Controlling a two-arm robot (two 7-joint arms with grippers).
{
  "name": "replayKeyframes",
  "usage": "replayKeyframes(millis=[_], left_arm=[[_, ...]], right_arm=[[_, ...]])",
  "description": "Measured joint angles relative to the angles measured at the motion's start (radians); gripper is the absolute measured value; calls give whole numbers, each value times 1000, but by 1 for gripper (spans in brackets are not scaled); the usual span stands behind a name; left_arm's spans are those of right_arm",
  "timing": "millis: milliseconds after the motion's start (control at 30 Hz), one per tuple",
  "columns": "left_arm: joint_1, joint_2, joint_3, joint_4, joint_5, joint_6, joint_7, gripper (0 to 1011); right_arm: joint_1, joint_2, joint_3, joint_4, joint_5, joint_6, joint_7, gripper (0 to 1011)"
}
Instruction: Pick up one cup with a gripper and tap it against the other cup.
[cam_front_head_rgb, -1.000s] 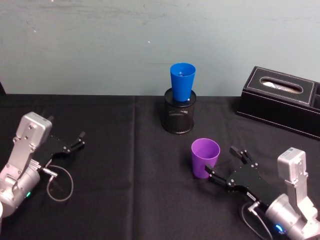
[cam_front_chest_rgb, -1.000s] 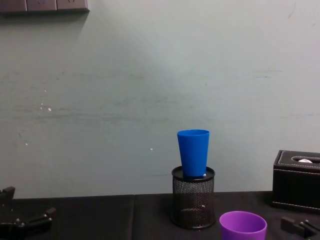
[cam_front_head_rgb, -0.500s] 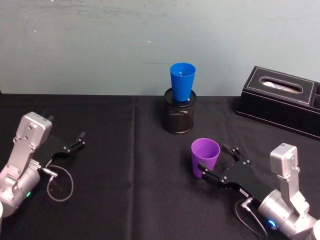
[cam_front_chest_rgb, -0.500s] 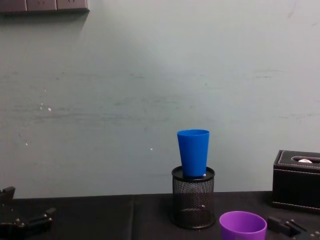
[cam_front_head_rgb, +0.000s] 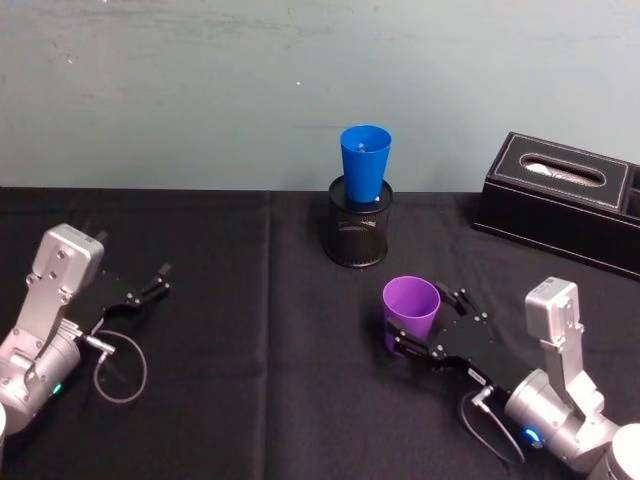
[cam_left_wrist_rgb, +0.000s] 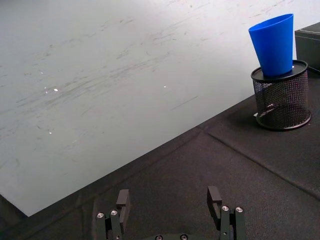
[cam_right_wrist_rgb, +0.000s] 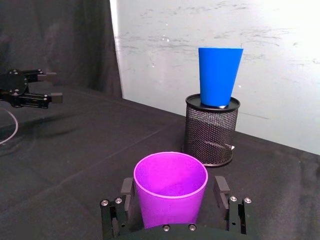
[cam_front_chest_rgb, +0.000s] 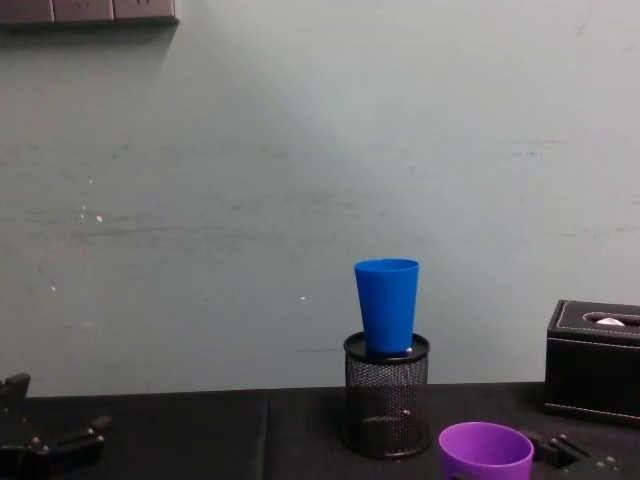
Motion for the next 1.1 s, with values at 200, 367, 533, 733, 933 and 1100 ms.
replayKeyframes(millis=[200,367,533,733,933,1100], left_arm=[[0,0,0,0,0,0,0,1011],[0,0,0,0,0,0,0,1011],[0,0,0,0,0,0,0,1011],[0,0,0,0,0,0,0,1011],[0,0,0,0,0,0,0,1011],[0,0,0,0,0,0,0,1011]], right_arm=[[22,-15,0,26,-16,-5,10,1004],[37,-25,-1,42,-23,-7,16,1004],[42,-29,-1,49,-24,-8,22,1004],[41,-28,-2,48,-24,-8,22,1004],[40,-27,-2,47,-24,-8,21,1004],[40,-27,-2,46,-23,-8,20,913]])
